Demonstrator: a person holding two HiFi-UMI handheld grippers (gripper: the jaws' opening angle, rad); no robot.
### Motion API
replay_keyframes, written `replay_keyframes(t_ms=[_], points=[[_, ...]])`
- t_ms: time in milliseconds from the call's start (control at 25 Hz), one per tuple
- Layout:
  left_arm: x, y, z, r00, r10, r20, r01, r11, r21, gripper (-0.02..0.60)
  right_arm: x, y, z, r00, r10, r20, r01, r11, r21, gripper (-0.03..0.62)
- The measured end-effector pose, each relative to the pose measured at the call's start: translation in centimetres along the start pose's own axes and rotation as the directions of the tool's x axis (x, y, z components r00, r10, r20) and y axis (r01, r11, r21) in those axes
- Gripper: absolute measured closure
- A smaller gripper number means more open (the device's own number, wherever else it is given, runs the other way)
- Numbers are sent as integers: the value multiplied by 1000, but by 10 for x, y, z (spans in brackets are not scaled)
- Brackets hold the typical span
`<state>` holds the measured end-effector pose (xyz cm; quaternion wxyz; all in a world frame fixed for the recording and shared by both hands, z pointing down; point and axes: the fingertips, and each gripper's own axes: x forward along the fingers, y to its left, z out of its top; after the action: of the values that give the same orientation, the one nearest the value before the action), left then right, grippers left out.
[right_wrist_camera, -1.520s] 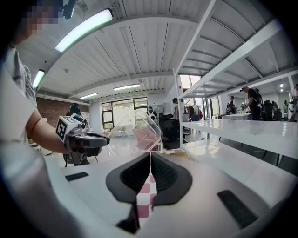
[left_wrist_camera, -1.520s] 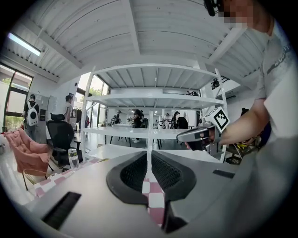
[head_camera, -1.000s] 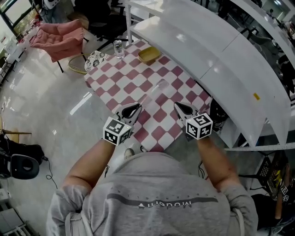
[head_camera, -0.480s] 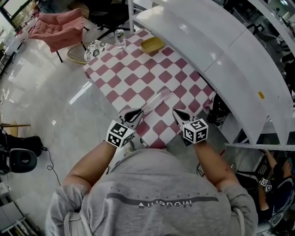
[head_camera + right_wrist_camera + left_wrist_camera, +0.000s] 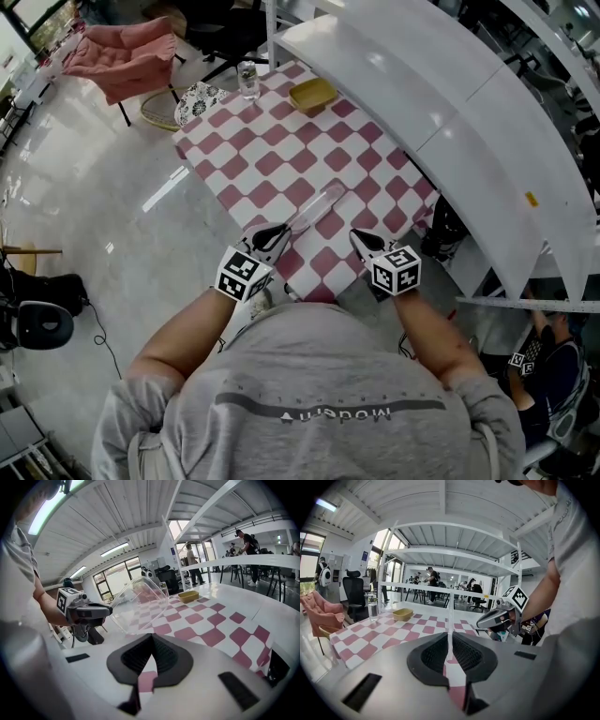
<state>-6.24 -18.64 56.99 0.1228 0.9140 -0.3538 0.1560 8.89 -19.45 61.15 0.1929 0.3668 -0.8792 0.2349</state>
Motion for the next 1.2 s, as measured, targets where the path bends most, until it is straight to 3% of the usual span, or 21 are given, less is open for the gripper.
replay_keyframes(t_ms=[1200], points=[[-5,-2,7,1000,0,25,0,1000,6,541,0,9,15,1000,11,27,-10,999,-43,571]])
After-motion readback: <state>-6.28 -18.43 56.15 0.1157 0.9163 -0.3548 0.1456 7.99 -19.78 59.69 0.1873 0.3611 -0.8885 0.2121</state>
